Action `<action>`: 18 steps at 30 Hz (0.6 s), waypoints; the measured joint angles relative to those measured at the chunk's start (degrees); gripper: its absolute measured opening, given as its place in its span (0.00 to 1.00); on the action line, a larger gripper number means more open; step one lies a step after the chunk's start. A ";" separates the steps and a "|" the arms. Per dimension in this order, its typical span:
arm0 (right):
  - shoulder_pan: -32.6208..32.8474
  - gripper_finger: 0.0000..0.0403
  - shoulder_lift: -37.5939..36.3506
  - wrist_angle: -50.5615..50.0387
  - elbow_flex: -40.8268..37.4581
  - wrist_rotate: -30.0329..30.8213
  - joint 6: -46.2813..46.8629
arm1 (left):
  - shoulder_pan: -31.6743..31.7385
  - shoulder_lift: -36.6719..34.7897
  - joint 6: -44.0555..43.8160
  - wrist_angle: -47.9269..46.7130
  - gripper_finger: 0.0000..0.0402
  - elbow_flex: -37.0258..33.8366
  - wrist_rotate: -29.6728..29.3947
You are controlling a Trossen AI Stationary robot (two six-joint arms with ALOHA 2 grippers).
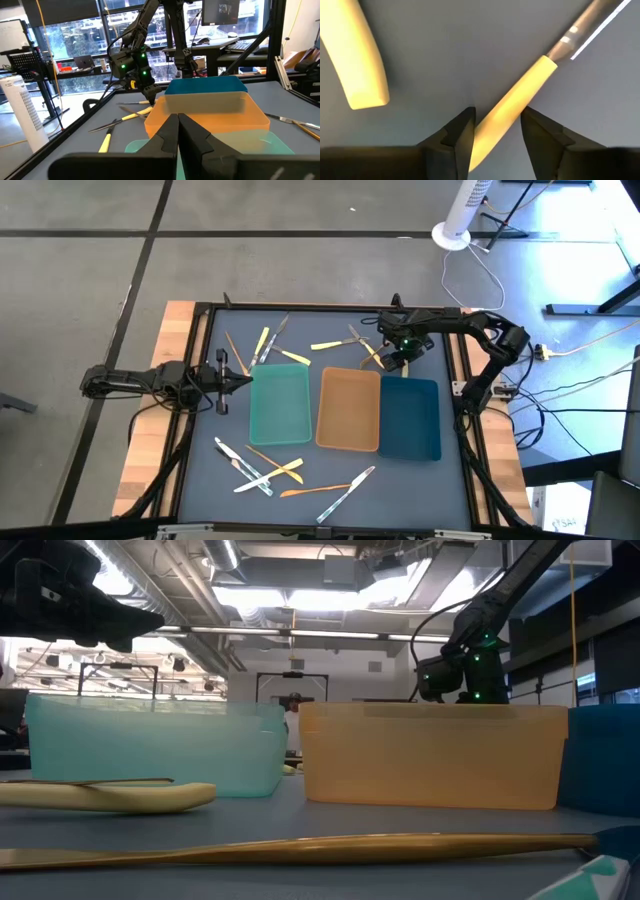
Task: Sort silverware by color (type)
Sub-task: Put the yellow knife into the blue bin
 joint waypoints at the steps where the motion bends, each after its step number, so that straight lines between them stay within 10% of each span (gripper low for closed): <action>1: 0.00 0.36 0.00 0.04 0.00 -0.02 -0.05 | 0.01 0.00 -0.01 0.00 0.00 -0.01 0.00; 18: 0.00 0.17 0.00 0.20 0.04 0.04 -0.21 | 0.00 0.00 0.00 -0.02 0.00 0.00 0.00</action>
